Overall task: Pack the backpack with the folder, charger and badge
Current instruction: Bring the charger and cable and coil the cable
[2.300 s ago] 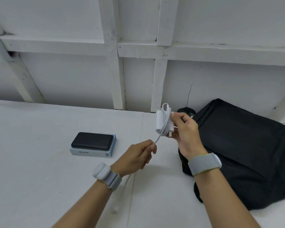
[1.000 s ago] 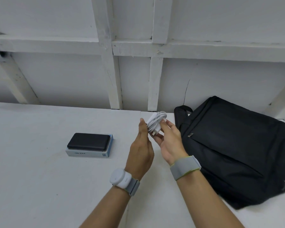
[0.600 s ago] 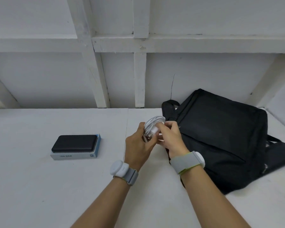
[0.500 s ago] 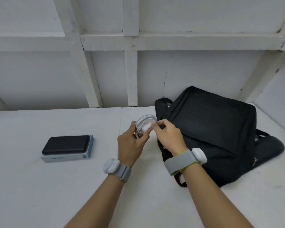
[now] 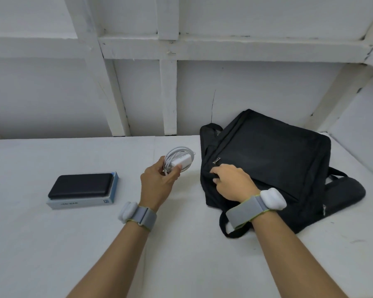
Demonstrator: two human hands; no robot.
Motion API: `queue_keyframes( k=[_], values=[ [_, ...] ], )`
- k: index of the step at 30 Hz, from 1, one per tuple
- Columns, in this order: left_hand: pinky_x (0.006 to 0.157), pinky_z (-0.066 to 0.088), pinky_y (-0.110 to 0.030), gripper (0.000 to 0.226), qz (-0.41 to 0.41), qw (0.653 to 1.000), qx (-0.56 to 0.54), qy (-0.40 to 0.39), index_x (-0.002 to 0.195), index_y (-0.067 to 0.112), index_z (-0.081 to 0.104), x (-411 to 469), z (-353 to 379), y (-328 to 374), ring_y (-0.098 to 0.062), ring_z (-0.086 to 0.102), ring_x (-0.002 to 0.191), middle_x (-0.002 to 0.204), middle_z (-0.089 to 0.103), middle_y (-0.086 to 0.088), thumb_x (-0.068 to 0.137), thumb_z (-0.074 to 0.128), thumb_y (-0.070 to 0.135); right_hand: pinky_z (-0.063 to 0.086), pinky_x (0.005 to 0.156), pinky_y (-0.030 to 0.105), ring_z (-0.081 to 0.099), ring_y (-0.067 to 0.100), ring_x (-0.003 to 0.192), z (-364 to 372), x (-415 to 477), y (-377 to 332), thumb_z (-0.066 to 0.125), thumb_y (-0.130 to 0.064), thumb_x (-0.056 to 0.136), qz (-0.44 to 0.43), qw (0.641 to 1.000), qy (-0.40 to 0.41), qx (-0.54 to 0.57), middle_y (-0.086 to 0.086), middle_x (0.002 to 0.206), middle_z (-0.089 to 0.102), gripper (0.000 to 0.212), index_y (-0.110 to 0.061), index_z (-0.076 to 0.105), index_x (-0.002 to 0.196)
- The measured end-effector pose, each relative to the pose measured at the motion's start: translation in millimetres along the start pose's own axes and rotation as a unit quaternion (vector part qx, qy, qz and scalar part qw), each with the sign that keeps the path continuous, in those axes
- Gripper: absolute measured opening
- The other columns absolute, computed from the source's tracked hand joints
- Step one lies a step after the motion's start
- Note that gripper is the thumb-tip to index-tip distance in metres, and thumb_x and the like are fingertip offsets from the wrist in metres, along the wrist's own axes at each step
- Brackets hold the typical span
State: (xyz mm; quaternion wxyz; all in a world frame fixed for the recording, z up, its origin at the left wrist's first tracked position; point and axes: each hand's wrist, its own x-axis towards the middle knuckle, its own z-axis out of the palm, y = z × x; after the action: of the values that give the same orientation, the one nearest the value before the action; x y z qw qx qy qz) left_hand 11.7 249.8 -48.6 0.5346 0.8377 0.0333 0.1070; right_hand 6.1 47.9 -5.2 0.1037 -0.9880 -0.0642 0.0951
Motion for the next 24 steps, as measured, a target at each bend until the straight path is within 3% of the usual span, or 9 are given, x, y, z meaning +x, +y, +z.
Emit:
queue_keyframes(
  k=[6, 10, 12, 15, 17, 20, 22, 24],
  values=[
    [0.081, 0.057, -0.032, 0.015, -0.027, 0.998, -0.054, 0.027, 0.097, 0.026, 0.068, 1.2, -22.2, -5.8, -0.003, 0.073, 0.074, 0.077, 0.075, 0.009, 0.088, 0.067, 0.039, 0.042, 0.095, 0.040, 0.052, 0.038, 0.118, 10.4, 43.5, -52.4, 0.048, -0.020, 0.097, 0.009, 0.987, 0.088, 0.135, 0.011, 0.127, 0.063, 0.032, -0.020, 0.062, 0.126],
    [0.083, 0.059, -0.035, 0.014, -0.066, 0.987, -0.120, 0.086, 0.098, 0.023, 0.071, 2.5, -46.8, -8.0, -0.009, 0.075, 0.074, 0.081, 0.076, 0.001, 0.088, 0.069, 0.032, 0.043, 0.101, 0.033, 0.056, 0.028, 0.119, 20.5, 62.5, -82.4, 0.056, -0.024, 0.093, -0.009, 0.955, 0.066, 0.290, 0.004, 0.121, 0.069, 0.030, -0.016, 0.068, 0.119],
    [0.082, 0.059, -0.031, 0.016, -0.068, 0.987, -0.114, 0.092, 0.101, 0.023, 0.071, 3.4, -56.3, -10.1, -0.009, 0.074, 0.073, 0.082, 0.076, 0.001, 0.089, 0.068, 0.033, 0.043, 0.095, 0.024, 0.061, 0.019, 0.112, 14.3, 66.0, -83.7, 0.061, -0.023, 0.091, -0.018, 0.935, 0.069, 0.346, 0.001, 0.113, 0.072, 0.026, -0.015, 0.072, 0.113],
    [0.076, 0.060, -0.035, 0.022, -0.042, 0.997, -0.031, 0.059, 0.102, 0.027, 0.069, 3.1, -57.7, -16.5, -0.013, 0.074, 0.076, 0.083, 0.074, 0.003, 0.088, 0.065, 0.043, 0.043, 0.081, 0.018, 0.065, 0.011, 0.095, -11.1, 71.9, -67.3, 0.065, -0.021, 0.087, -0.007, 0.903, 0.110, 0.415, -0.004, 0.094, 0.075, 0.016, -0.019, 0.076, 0.098],
    [0.076, 0.054, -0.041, 0.033, -0.003, 0.995, 0.098, 0.008, 0.101, 0.031, 0.065, 6.1, -47.5, -17.5, -0.017, 0.069, 0.083, 0.081, 0.072, 0.007, 0.086, 0.057, 0.059, 0.051, 0.088, 0.028, 0.068, 0.014, 0.089, -30.8, 77.7, -52.1, 0.066, -0.023, 0.081, -0.008, 0.890, 0.137, 0.436, -0.005, 0.083, 0.075, 0.011, -0.023, 0.077, 0.086],
    [0.077, 0.039, -0.038, 0.045, 0.065, 0.955, 0.285, -0.049, 0.093, 0.030, 0.055, 19.5, -14.0, -10.5, -0.019, 0.059, 0.089, 0.075, 0.063, 0.008, 0.083, 0.045, 0.072, 0.052, 0.096, 0.046, 0.071, 0.019, 0.092, -53.5, 81.9, -41.5, 0.065, -0.035, 0.069, -0.034, 0.884, 0.130, 0.447, -0.005, 0.083, 0.077, 0.019, -0.028, 0.077, 0.082],
    [0.081, 0.030, -0.039, 0.030, 0.092, 0.939, 0.320, -0.082, 0.099, 0.029, 0.053, 31.2, 11.9, 10.9, -0.021, 0.052, 0.101, 0.083, 0.060, 0.006, 0.089, 0.048, 0.057, 0.051, 0.098, 0.047, 0.071, 0.021, 0.095, -60.8, 80.6, -44.8, 0.066, -0.035, 0.068, -0.059, 0.880, 0.108, 0.460, -0.003, 0.086, 0.077, 0.021, -0.027, 0.078, 0.084],
    [0.091, 0.028, -0.041, 0.025, 0.081, 0.932, 0.336, -0.108, 0.113, 0.023, 0.054, 43.1, 34.4, 34.5, -0.026, 0.045, 0.116, 0.105, 0.060, -0.002, 0.092, 0.049, 0.034, 0.051, 0.098, 0.047, 0.072, 0.023, 0.092, -64.0, 78.9, -48.7, 0.067, -0.028, 0.069, -0.081, 0.869, 0.086, 0.481, 0.002, 0.088, 0.077, 0.019, -0.021, 0.078, 0.083]
  ],
)
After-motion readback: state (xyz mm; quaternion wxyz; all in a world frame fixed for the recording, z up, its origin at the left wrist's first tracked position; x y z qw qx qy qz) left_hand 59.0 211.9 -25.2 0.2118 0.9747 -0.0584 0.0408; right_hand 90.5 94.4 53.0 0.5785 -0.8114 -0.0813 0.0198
